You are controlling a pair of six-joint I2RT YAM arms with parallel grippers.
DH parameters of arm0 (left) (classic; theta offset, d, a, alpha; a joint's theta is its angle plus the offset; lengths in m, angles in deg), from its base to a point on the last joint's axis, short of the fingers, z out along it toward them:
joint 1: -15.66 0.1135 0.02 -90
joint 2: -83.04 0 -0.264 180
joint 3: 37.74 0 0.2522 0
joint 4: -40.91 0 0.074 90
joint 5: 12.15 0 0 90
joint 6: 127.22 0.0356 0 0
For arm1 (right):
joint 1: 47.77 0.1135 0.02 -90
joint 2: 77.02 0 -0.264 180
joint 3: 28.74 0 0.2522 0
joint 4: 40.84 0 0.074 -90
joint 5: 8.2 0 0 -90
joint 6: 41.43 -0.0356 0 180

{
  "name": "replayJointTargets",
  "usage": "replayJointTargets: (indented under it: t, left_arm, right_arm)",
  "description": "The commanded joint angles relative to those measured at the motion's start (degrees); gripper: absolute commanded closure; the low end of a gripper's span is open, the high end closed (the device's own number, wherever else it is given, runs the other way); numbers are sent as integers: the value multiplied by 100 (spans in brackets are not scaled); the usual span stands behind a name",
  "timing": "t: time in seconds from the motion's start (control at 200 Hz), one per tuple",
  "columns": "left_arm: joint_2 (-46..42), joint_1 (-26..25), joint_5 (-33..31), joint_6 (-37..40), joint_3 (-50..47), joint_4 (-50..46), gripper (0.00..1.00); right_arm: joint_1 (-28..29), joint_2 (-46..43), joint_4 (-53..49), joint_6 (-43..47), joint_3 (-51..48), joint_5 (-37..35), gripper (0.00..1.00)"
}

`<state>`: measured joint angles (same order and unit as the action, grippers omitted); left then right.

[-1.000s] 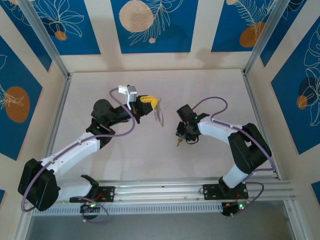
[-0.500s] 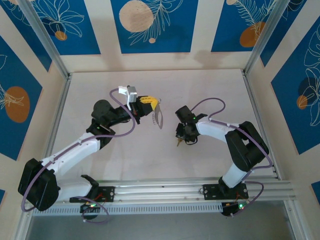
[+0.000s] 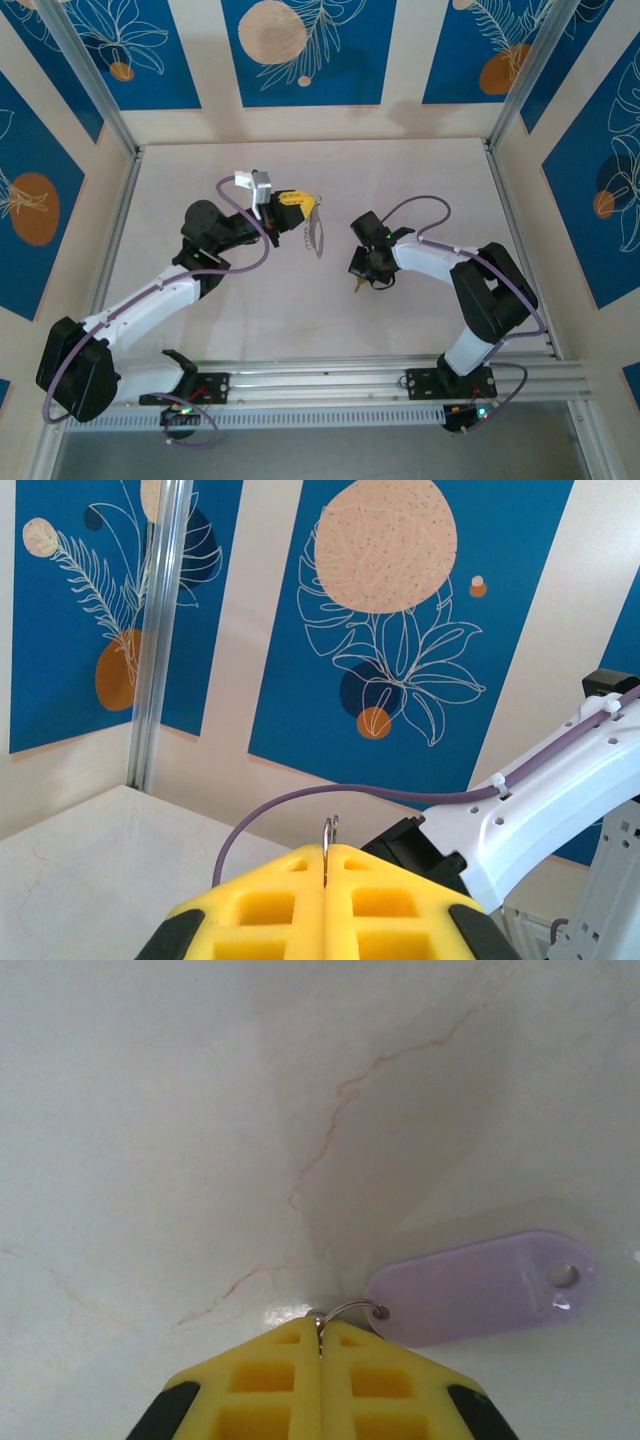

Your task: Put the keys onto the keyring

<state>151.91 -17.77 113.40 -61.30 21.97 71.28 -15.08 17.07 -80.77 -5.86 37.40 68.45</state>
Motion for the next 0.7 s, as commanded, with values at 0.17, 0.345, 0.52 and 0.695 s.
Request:
replayJointTargets:
  t: [0.17, 0.345, 0.52, 0.695]
  left_arm:
    - [33, 48, 155, -98, -51, 377, 100]
    - [29, 52, 163, -112, -58, 385, 100]
    - [32, 53, 172, -119, -51, 395, 100]
    - [49, 48, 180, -137, -43, 411, 100]
  right_arm:
    - [57, -345, 76, -52, -141, -35, 100]
    - [23, -514, 255, -67, -271, 91, 100]
    - [-40, -477, 305, -73, -367, 104, 100]
    - [-100, -409, 362, -69, -452, 121, 100]
